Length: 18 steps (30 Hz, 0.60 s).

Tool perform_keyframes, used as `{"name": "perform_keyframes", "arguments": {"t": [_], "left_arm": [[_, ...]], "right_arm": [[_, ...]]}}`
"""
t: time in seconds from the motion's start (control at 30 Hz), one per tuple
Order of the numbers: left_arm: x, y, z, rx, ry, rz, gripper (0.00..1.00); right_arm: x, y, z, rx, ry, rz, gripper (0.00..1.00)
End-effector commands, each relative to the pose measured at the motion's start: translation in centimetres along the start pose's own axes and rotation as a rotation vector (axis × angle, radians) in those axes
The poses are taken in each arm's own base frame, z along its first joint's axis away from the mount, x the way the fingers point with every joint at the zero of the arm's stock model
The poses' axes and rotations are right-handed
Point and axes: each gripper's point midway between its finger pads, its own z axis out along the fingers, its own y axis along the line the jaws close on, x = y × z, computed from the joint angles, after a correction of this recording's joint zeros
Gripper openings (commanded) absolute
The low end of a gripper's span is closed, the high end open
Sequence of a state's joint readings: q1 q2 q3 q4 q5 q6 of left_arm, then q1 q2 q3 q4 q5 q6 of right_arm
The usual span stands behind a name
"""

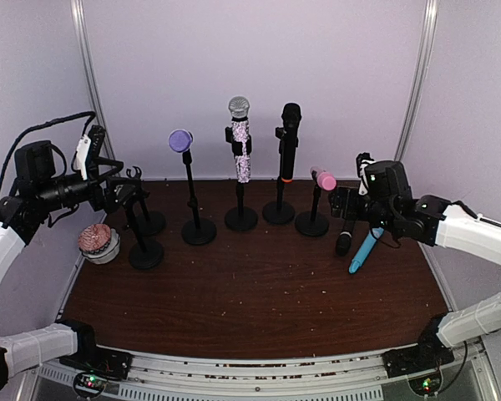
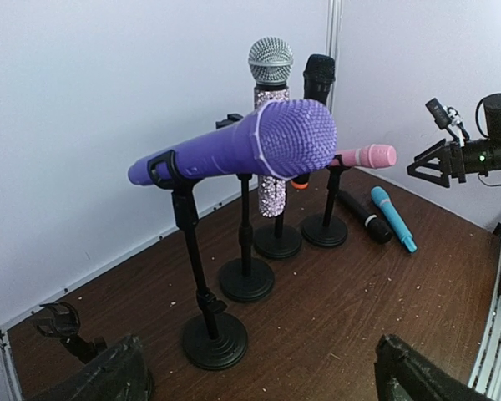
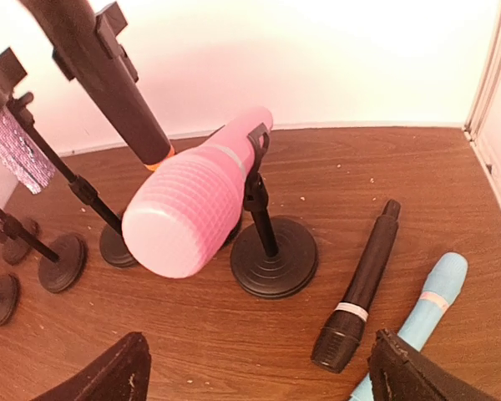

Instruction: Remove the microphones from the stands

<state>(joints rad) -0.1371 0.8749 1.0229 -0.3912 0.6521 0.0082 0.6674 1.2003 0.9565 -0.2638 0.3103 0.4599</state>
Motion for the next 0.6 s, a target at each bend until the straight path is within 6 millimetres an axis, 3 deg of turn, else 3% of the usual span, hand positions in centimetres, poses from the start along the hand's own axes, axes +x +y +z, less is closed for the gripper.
{"name": "perform_keyframes", "arguments": {"t": [0.0, 0.3, 0.4, 0.57], "left_arm": [[-1.2, -0.3, -0.1, 0.027, -0.052, 0.016, 0.98], [-0.9, -0.8, -0.1, 0.051, -0.066, 0.010, 0.98], [-0.7, -0.8, -0.1, 0.047, -0.064, 0.010, 0.98], [-0.6, -0.5, -0.2, 0.024, -0.061, 0.010, 0.98]], "right_arm": [[-3.0, 0.2, -1.0, 0.031, -0.069, -0.097, 0.93], [-6.4, 4.6, 1.0, -0.058, -0.038, -0.111, 0.94], [-5.9, 4.0, 3.0, 0.015, 0.027, -0.107, 0.91], [-4.7, 2.7, 5.4, 0.087, 0.088, -0.091, 0.76]]}}
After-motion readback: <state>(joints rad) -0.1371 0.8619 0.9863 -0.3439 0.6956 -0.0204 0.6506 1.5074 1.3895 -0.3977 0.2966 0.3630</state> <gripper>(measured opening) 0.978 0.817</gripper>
